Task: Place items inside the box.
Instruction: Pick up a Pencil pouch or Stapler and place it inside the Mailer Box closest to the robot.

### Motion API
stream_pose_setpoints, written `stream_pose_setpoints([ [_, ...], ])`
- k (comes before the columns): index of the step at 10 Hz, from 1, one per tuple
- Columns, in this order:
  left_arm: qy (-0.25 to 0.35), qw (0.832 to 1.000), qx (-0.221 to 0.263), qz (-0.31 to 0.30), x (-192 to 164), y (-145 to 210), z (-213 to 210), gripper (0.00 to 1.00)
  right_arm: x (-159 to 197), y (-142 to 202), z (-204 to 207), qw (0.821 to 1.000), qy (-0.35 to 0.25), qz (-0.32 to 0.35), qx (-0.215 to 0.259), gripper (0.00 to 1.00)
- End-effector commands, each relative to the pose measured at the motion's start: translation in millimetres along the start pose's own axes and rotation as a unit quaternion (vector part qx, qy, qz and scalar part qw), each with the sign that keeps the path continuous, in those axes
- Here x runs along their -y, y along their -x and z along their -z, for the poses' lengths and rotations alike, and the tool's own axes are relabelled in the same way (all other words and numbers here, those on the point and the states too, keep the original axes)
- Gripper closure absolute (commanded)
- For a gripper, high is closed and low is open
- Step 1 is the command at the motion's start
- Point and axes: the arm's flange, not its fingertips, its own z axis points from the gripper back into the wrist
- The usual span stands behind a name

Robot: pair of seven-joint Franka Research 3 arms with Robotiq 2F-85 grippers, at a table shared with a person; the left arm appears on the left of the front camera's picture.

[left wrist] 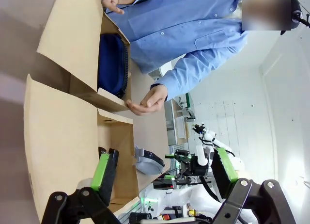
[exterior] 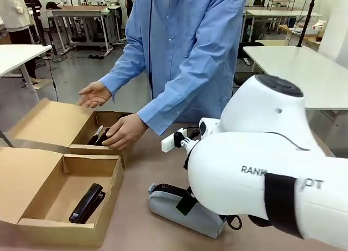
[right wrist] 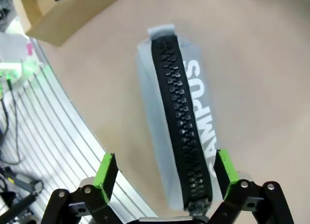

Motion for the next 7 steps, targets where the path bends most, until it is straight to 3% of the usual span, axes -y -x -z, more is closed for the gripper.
stream_pose_setpoints([
  [1, 0.013, 1.000, 0.007, 0.010, 0.8, 0.8, 0.7, 0.00, 20.9, -5.1, 31.1, 0.999, 0.001, -0.034, 0.003, 0.00],
  [7, 0.013, 1.000, 0.007, 0.010, 0.8, 0.8, 0.7, 0.00, 34.7, -1.5, 63.4, 0.997, -0.042, -0.055, -0.016, 0.00],
])
